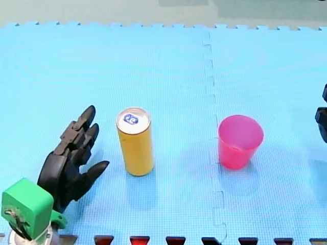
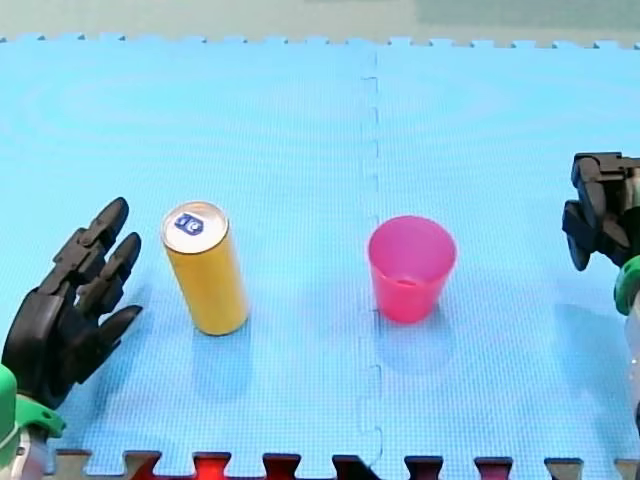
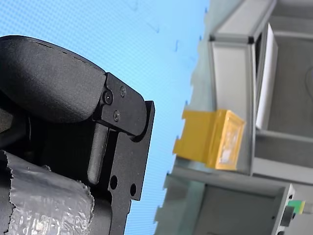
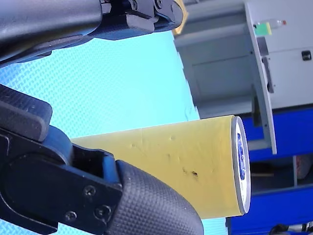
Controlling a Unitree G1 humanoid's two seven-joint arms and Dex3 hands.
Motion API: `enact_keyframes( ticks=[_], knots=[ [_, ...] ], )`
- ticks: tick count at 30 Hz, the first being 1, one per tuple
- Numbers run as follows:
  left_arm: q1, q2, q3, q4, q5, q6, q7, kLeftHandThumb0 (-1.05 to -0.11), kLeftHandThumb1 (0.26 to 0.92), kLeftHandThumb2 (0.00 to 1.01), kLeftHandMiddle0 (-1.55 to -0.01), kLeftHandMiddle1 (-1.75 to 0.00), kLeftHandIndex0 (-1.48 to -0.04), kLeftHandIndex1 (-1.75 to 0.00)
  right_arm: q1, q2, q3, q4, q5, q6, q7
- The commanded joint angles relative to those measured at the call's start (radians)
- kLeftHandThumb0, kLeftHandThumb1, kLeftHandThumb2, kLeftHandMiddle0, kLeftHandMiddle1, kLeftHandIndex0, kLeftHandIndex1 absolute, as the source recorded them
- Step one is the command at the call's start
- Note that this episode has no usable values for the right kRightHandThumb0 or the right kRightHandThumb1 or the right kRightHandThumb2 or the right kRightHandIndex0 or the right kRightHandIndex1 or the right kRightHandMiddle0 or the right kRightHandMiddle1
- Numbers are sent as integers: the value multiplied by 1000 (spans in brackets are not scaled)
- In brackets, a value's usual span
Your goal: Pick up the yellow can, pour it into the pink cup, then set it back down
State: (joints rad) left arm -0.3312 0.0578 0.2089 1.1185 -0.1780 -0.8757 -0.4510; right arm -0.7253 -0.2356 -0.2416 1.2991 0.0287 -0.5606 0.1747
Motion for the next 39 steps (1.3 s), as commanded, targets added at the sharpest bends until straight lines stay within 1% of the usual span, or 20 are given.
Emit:
enact_keyframes(
  ticks=[1, 11, 28, 39],
  knots=[
    [-5, 3, 6, 3, -5, -5, -5, -1048, 921, 16, -203, -21, -182, -2, -4, -4, 1, 0, -2, 2, -5],
    [-9, -3, 15, 9, -16, -2, -29, -1048, 921, 20, -204, -17, -178, 0, -2, -5, 1, 1, -2, 2, -7],
    [-8, -2, 16, 6, -17, 5, -41, -1048, 921, 22, -208, -13, -171, 0, -1, -5, 1, 3, -4, -2, -11],
    [-7, -3, 14, 6, -11, -1, -35, -1048, 921, 35, -216, -13, -173, -1, -2, -5, 0, 4, -3, 2, -13]
  ],
)
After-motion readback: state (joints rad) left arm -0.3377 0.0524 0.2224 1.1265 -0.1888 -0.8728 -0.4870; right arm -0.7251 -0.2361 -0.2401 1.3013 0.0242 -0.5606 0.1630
